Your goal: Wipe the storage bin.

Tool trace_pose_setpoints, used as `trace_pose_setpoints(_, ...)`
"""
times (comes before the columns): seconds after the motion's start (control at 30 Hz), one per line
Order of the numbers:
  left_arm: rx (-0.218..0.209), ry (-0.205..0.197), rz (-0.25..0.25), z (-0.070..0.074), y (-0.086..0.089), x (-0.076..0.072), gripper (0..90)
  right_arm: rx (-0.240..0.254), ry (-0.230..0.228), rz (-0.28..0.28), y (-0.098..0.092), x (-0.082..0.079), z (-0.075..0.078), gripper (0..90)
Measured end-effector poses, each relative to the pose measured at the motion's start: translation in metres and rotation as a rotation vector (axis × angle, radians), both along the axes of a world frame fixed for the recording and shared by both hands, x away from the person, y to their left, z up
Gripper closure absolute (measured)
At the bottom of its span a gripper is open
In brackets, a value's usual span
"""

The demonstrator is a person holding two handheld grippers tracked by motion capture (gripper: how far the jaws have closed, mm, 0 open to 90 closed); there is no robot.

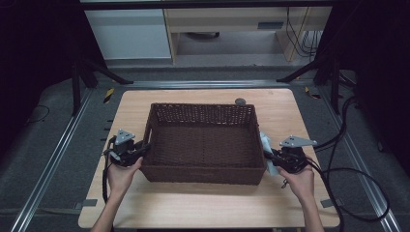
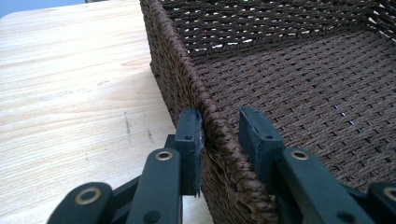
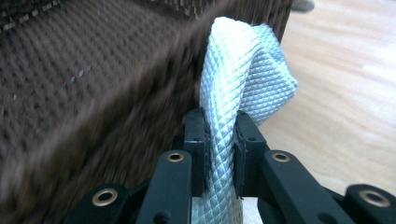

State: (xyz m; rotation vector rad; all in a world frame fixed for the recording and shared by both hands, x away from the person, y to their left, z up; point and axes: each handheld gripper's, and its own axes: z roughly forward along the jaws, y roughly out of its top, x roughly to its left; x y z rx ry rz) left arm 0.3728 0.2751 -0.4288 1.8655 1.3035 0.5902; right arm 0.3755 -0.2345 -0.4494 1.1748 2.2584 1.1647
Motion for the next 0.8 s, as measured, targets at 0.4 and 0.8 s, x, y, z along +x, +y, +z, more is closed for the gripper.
trace_pose_setpoints(0.4, -0.013, -0.029, -0.002, -0.002, 0.007, 0.003, 55.7, -0.058, 0.103, 0.002, 0.013, 0.01, -0.027, 78.9)
trace_pose_setpoints(0.8, -0.026, -0.033, -0.05, 0.001, 0.011, -0.002, 51.3, 0.033, -0.079, -0.041, -0.001, -0.006, 0.013, 78.8)
